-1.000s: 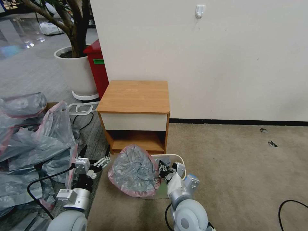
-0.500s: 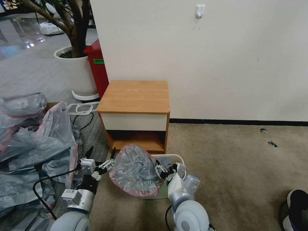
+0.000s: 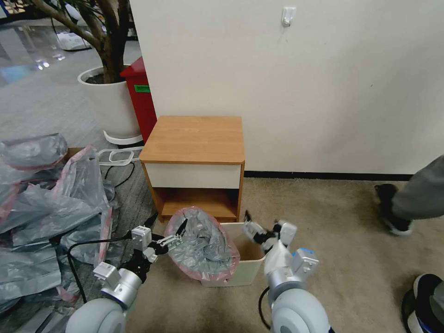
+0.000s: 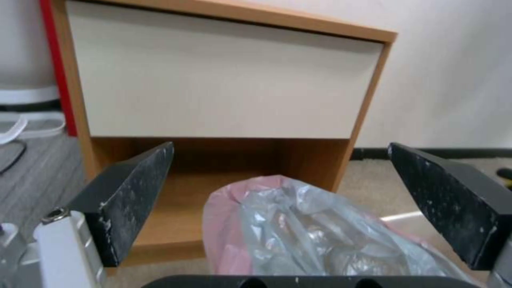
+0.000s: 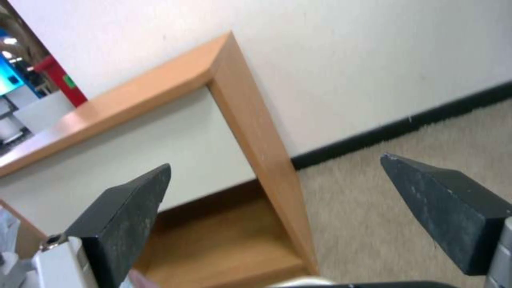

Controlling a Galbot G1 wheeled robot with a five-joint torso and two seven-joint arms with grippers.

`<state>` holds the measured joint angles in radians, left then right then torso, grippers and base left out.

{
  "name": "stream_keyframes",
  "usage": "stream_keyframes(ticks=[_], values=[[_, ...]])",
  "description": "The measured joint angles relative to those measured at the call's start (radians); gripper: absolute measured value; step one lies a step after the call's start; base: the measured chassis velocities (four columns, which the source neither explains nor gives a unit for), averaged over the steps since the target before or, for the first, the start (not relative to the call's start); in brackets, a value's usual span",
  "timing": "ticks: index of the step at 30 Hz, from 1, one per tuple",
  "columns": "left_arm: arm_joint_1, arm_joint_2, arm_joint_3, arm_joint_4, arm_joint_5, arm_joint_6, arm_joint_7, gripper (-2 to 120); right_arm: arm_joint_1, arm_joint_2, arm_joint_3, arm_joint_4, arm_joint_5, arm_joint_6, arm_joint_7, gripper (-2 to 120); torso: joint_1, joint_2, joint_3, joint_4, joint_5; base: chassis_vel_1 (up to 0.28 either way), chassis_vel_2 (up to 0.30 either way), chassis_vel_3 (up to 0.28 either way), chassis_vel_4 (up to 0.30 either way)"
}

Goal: Pick up the garbage bag from the table and place it over the trash can.

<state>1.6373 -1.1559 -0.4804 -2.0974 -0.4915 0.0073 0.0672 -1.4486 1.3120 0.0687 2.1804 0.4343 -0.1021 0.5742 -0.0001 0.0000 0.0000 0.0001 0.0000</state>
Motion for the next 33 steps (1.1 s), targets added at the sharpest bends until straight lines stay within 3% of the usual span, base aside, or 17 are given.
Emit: stream_keyframes(ticks=[3,6,7,8,11,25,33], values=[[-0.027,0.01,0.027,0.0,-0.041,0.033,-0.012,100,-0.004,0.007,0.004,0.0,-0.012,0.011,-0.01,100,0.0,0.0,0.0,-0.0001,-0.0001,0.0,0.0,0.0,0.0],[-0.079,0.041,0.061,-0.015,-0.181,0.15,0.019,100,-0.018,0.021,0.004,0.001,-0.031,0.026,-0.024,100,0.0,0.0,0.0,-0.0002,0.0001,0.0,0.0,0.0,0.0],[-0.079,0.041,0.061,-0.015,-0.181,0.15,0.019,100,-0.018,0.021,0.004,0.001,-0.031,0.026,-0.024,100,0.0,0.0,0.0,-0.0002,0.0001,0.0,0.0,0.0,0.0],[-0.099,0.055,0.079,-0.017,-0.24,0.214,0.019,100,-0.026,0.027,0.004,0.004,-0.039,0.035,-0.026,100,0.0,0.0,0.0,-0.0001,0.0002,0.0,0.0,0.0,0.0],[-0.123,0.062,0.1,0.001,-0.278,0.304,-0.015,100,-0.04,0.033,0.015,0.014,-0.071,0.063,-0.033,100,0.0,0.0,0.0,-0.0002,0.0,0.0,0.0,0.0,0.0],[-0.149,-0.009,0.125,0.045,-0.236,0.406,-0.167,100,-0.074,0.042,0.049,0.012,-0.079,0.097,-0.041,100,0.0,0.0,0.0,-0.0001,0.0,0.0,0.0,0.0,0.0],[-0.181,-0.013,0.103,0.037,-0.238,0.541,-0.218,100,-0.08,0.038,0.057,-0.002,-0.079,0.103,-0.042,100,0.0,0.0,0.0,-0.0001,0.0,0.0,0.0,0.0,0.0]])
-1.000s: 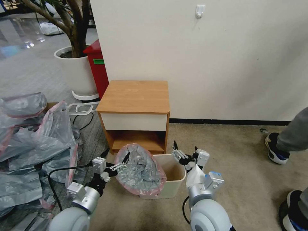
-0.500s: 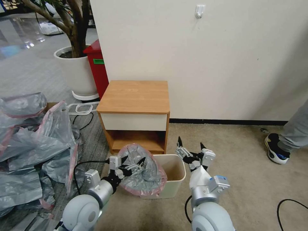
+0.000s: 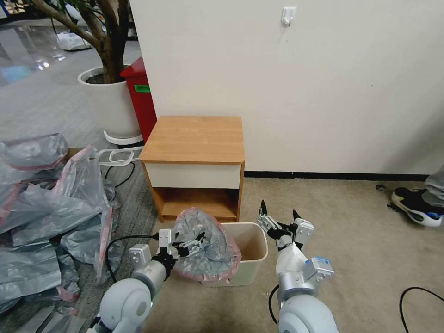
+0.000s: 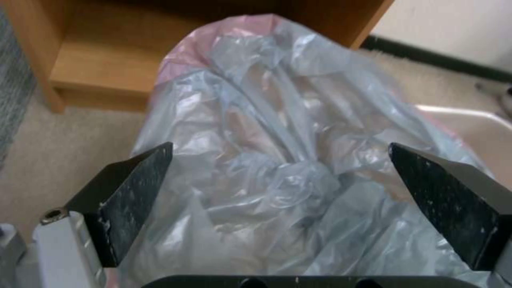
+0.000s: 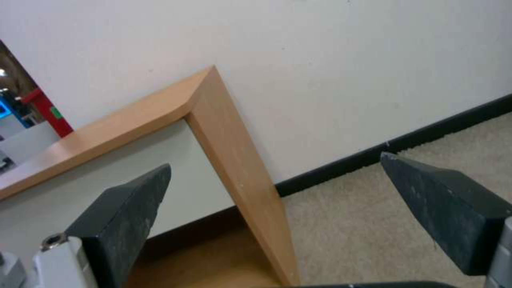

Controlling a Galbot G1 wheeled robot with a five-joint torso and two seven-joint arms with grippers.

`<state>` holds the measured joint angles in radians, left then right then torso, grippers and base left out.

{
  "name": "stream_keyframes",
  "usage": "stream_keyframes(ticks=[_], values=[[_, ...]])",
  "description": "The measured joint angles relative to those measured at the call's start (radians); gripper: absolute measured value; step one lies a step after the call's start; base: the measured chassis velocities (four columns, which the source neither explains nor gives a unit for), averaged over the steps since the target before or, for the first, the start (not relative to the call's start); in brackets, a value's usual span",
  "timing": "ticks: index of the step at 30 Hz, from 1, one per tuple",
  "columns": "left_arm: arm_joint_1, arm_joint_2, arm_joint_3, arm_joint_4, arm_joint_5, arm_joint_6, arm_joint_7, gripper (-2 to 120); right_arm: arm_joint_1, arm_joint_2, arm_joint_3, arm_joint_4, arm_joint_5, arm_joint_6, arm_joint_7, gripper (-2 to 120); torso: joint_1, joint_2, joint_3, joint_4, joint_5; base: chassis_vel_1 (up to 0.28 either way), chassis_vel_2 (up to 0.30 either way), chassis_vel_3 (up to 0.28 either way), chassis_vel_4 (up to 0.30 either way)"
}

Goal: Pick up the garbage bag from the table and place it over the trash can.

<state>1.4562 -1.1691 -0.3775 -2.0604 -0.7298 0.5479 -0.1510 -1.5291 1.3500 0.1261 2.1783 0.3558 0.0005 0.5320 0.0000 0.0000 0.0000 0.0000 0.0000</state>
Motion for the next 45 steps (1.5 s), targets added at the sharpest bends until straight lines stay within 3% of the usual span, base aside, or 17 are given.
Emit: stream_keyframes(ticks=[3,9,20,27,40,45], values=[[-0.018,-0.001,-0.009,-0.013,-0.02,0.109,-0.019,99,-0.01,-0.005,0.013,-0.004,0.001,0.008,0.0,100,0.0,0.0,0.0,0.0,0.0,0.0,0.0,0.0,0.0],[-0.058,-0.002,-0.008,0.003,-0.026,0.182,-0.021,86,-0.022,-0.009,0.032,0.0,0.003,0.015,0.001,100,0.0,0.0,0.0,0.0,0.0,0.0,0.0,0.0,0.0],[-0.1,-0.003,0.01,0.051,-0.012,0.195,0.014,83,-0.044,-0.008,0.046,0.019,0.001,0.019,0.001,100,0.0,0.0,0.0,0.0,0.0,0.0,0.0,0.0,0.0],[-0.097,-0.023,0.02,0.088,0.028,0.192,0.056,57,-0.058,-0.009,0.052,0.036,-0.005,0.021,0.001,100,0.0,0.0,0.0,0.0,0.0,0.0,0.0,0.0,0.0],[-0.092,-0.036,0.017,0.102,0.045,0.189,0.032,7,-0.071,-0.006,0.049,0.042,-0.02,0.027,0.001,100,0.0,0.0,0.0,0.0,0.0001,0.0,0.0,0.0,0.0],[-0.08,-0.04,0.007,0.096,0.048,0.189,0.025,3,-0.07,-0.008,0.041,0.041,-0.024,0.026,-0.001,100,0.0,0.0,0.0,0.0,0.0,0.0,0.0,0.0,0.0]])
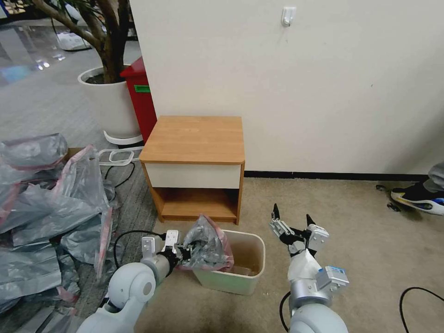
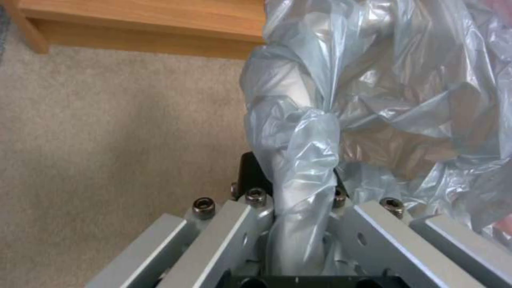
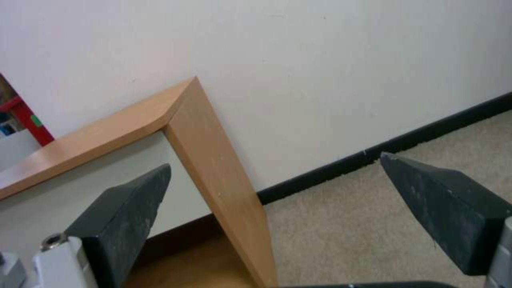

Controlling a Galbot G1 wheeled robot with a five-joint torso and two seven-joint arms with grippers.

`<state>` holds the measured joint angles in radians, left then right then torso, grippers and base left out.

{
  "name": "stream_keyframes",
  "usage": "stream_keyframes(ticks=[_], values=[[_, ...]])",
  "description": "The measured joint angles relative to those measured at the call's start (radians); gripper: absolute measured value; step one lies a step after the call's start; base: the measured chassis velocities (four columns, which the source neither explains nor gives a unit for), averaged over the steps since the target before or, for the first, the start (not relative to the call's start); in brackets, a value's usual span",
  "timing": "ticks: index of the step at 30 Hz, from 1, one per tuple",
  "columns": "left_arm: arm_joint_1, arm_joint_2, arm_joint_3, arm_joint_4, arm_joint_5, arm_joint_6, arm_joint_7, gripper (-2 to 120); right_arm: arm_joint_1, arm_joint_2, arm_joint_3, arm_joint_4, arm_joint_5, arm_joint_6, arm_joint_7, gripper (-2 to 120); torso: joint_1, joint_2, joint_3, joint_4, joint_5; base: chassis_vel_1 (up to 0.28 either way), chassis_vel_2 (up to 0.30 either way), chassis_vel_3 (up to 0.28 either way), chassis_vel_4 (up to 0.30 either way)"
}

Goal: Pick up the garbage bag from the table and place it over the trash can.

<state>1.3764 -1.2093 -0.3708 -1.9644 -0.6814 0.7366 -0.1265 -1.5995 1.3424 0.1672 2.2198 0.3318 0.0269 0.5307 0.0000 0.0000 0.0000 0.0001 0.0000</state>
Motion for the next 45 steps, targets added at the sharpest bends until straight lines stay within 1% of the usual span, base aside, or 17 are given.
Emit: stream_keyframes(ticks=[4,5,6,7,8,9,10,11,14,15,16,18,20,26,29,37,45], values=[[0.01,0.0,-0.009,-0.011,0.005,-0.002,0.0,3,0.002,-0.008,-0.003,0.003,0.007,-0.003,-0.028,100,0.0,0.0,0.0,-0.0001,-0.0001,0.0,0.0,0.0,0.0],[0.019,0.004,-0.014,-0.023,0.011,-0.023,0.006,3,0.0,-0.019,0.0,0.016,0.041,-0.008,-0.086,100,0.0,0.0,0.0,-0.0001,-0.0001,0.0,0.0,0.0,0.0],[0.019,0.004,-0.014,-0.023,0.011,-0.023,0.006,3,0.0,-0.019,0.0,0.016,0.041,-0.008,-0.086,100,0.0,0.0,0.0,-0.0001,-0.0001,0.0,0.0,0.0,0.0],[0.028,0.009,-0.019,-0.036,0.022,-0.048,0.017,3,-0.003,-0.032,0.006,0.03,0.085,-0.019,-0.153,100,0.0,0.0,0.0,0.0,-0.0001,0.0,0.0,0.0,0.0],[0.029,0.009,-0.02,-0.037,0.024,-0.051,0.019,3,-0.003,-0.035,0.007,0.033,0.095,-0.023,-0.167,100,0.0,0.0,0.0,0.0,-0.0001,0.0,0.0,0.0,0.0],[0.048,0.022,-0.026,-0.06,0.069,-0.11,0.053,3,-0.004,-0.06,0.013,0.06,0.165,-0.063,-0.28,100,0.0,0.0,0.0,-0.0001,0.0,0.0,0.0,0.0,0.0],[0.067,0.035,-0.034,-0.082,0.101,-0.153,0.078,3,0.001,-0.087,0.014,0.077,0.201,-0.105,-0.356,100,0.0,0.0,0.0,-0.0001,-0.0001,0.0,0.0,0.0,0.0],[0.067,0.035,-0.034,-0.082,0.101,-0.153,0.078,3,0.001,-0.087,0.014,0.077,0.201,-0.105,-0.356,100,0.0,0.0,0.0,-0.0001,-0.0001,0.0,0.0,0.0,0.0],[0.105,0.045,-0.052,-0.128,0.124,-0.215,0.1,3,0.031,-0.134,-0.014,0.087,0.241,-0.184,-0.427,100,0.0,0.0,0.0,0.0,0.0,0.0,0.0,0.0,0.0],[0.115,0.045,-0.057,-0.141,0.129,-0.232,0.101,3,0.042,-0.149,-0.03,0.087,0.261,-0.208,-0.435,100,0.0,0.0,0.0,0.0001,0.0001,0.0,0.0,0.0,0.0],[0.115,0.045,-0.057,-0.141,0.129,-0.232,0.101,3,0.042,-0.149,-0.03,0.087,0.261,-0.208,-0.435,100,0.0,0.0,0.0,0.0001,0.0001,0.0,0.0,0.0,0.0],[0.131,0.044,-0.065,-0.161,0.148,-0.257,0.101,3,0.06,-0.174,-0.057,0.087,0.31,-0.272,-0.443,100,0.0,0.0,0.0,0.0,0.0001,0.0,0.0,0.0,0.0],[0.151,0.041,-0.068,-0.185,0.176,-0.275,0.101,3,0.083,-0.199,-0.089,0.075,0.338,-0.312,-0.444,100,0.0,0.0,0.0,0.0,0.0,0.0,0.0,0.0,0.0],[0.175,0.036,-0.068,-0.226,0.202,-0.289,0.102,3,0.153,-0.227,-0.127,0.021,0.38,-0.357,-0.407,100,0.0,0.0,0.0,-0.0001,0.0001,0.0,0.0,0.0,0.0],[0.197,0.046,-0.069,-0.246,0.218,-0.304,0.1,3,0.203,-0.239,-0.14,-0.009,0.431,-0.394,-0.372,100,0.0,0.0,0.0,-0.0001,0.0,0.0,0.0,0.0,0.0],[0.225,0.053,-0.07,-0.279,0.228,-0.322,0.101,3,0.276,-0.236,-0.168,-0.075,0.477,-0.421,-0.36,100,0.0,0.0,0.0,-0.0001,0.0,0.0,0.0,0.0,0.0],[0.237,0.049,-0.07,-0.285,0.231,-0.329,0.102,3,0.288,-0.216,-0.188,-0.117,0.501,-0.408,-0.4,100,0.0,0.0,0.0,-0.0001,0.0,0.0,0.0,0.0,0.0]])
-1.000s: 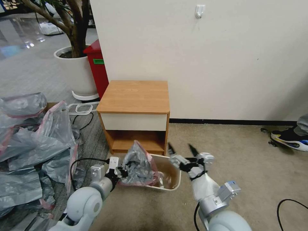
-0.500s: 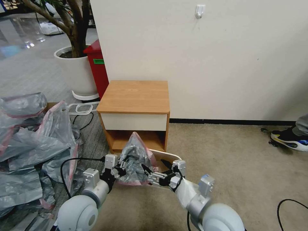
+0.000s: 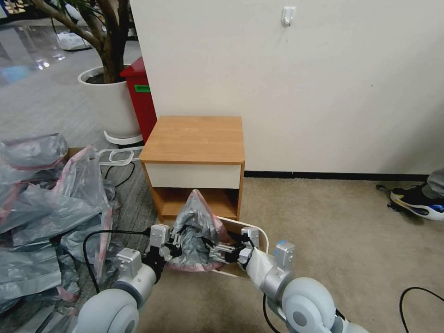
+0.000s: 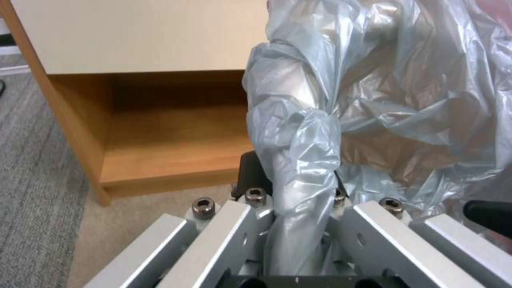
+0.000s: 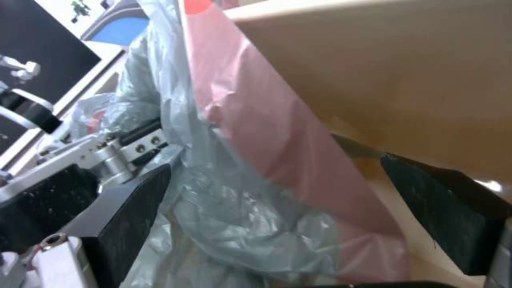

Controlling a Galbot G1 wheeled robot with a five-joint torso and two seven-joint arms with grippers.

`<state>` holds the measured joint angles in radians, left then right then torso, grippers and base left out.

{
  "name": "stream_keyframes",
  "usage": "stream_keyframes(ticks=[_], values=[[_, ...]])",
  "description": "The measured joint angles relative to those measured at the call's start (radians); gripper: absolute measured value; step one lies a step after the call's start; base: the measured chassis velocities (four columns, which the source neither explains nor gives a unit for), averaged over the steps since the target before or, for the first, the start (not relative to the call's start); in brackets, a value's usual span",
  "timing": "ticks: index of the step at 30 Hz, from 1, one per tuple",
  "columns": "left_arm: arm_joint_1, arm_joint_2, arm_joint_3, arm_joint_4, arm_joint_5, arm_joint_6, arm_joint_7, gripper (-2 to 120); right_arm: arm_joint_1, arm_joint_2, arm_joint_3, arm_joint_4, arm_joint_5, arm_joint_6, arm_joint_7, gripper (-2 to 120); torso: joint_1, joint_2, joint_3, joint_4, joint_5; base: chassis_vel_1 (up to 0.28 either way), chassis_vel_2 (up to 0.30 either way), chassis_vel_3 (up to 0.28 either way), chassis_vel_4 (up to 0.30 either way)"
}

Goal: Pick up the garbage bag from the table and place it over the trash can.

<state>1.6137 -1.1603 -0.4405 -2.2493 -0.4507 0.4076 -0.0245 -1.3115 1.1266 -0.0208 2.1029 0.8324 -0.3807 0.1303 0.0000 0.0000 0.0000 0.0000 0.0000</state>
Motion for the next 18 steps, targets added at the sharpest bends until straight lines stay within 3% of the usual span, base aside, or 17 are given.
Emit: stream_keyframes(ticks=[8,18], values=[[0.014,-0.001,0.001,0.005,0.001,-0.007,0.003,3,0.01,0.006,0.007,-0.01,-0.015,0.012,-0.013,78,0.0,0.0,0.0,0.0,0.0,0.0,0.0,0.0,0.0],[0.005,-0.004,-0.003,0.011,-0.002,-0.016,0.002,3,-0.001,-0.018,0.005,-0.019,-0.045,0.022,-0.028,41,0.0,0.0,0.0,0.0,0.0,0.0,0.0,0.0,0.0]])
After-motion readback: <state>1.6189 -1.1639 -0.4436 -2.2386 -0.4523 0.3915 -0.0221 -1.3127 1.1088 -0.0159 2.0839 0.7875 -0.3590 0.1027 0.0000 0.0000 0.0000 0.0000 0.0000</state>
